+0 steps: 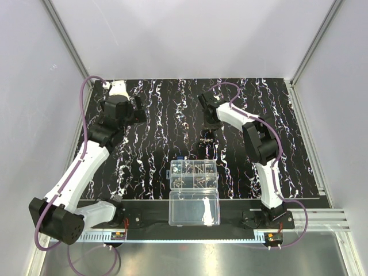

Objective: Sort the screws and nuts into containers

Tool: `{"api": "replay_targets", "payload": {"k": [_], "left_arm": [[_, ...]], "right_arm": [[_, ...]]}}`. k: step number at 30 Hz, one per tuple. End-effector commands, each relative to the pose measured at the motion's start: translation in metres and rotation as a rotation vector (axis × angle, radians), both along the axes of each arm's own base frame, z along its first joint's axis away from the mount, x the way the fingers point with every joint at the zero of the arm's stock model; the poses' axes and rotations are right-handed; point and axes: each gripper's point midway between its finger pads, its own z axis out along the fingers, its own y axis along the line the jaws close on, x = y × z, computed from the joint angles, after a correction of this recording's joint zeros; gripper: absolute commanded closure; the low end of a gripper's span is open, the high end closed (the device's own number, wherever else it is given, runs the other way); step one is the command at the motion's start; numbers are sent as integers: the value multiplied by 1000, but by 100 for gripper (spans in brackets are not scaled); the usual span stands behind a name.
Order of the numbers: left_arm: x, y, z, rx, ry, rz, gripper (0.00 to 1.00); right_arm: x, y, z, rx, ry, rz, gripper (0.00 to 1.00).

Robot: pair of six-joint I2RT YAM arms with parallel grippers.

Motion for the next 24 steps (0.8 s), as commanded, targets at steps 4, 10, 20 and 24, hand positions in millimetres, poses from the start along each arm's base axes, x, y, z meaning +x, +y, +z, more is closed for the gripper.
{"api": "replay_targets", "payload": {"k": [4,10,20,24], "left_arm": [[8,2,14,-3,-45,11,1],[8,4,14,-3,-45,17,1],[8,3,14,-11,-46,13,1],[8,3,13,-15,-40,12,1]], "right_arm": [[7,5,-5,-5,-1,22,85],[7,2,4,-15,-13,32,100],[-8,35,103,103,-161,170,100],[-38,52,130,135,-169,239,100]]}}
